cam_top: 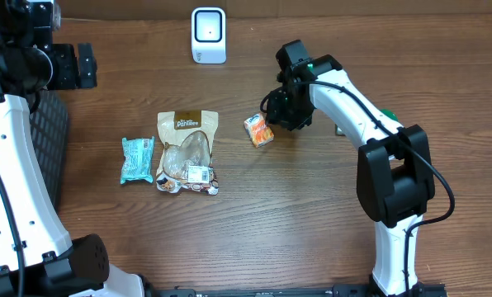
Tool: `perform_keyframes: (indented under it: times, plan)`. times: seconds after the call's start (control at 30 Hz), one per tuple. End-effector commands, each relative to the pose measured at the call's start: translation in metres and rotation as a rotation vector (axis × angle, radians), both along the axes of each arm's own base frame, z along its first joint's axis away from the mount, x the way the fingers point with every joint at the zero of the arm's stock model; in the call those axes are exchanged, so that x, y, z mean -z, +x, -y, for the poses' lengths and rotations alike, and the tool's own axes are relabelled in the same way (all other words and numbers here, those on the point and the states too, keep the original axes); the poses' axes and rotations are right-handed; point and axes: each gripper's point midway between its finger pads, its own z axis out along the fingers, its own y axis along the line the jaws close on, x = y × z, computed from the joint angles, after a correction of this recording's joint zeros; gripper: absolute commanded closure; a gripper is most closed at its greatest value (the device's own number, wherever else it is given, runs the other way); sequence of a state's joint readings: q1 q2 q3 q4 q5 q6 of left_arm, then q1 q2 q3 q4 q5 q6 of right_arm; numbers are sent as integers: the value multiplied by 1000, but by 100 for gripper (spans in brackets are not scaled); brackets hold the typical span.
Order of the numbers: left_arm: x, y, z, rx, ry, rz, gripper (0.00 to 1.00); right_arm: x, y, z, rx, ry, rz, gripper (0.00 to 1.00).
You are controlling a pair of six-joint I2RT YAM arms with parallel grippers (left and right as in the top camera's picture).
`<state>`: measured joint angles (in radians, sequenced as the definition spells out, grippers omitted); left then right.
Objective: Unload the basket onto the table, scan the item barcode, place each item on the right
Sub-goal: 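Move the right gripper to the orange tissue pack and grasp it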
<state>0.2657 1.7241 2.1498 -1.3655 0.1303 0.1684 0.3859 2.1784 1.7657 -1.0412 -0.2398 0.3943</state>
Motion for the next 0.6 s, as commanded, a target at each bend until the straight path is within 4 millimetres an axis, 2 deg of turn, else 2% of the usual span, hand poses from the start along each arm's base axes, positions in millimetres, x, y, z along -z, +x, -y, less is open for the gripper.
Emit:
perform_keyframes:
  times: [0.0,0.37,0.5,0.57]
  plan:
    - [-8,0,-2,10,20,21,1,12,1,-8,-16,18,-22,65]
    - [-8,0,-2,10,20,21,0,31,-9,-18,-27,55,-85,71]
    - [-8,0,-2,10,21,21,1,47,-18,-14,-11,40,-125,79]
    - [-8,0,-2,10,21,21,1,49,-22,-12,-3,35,-140,89]
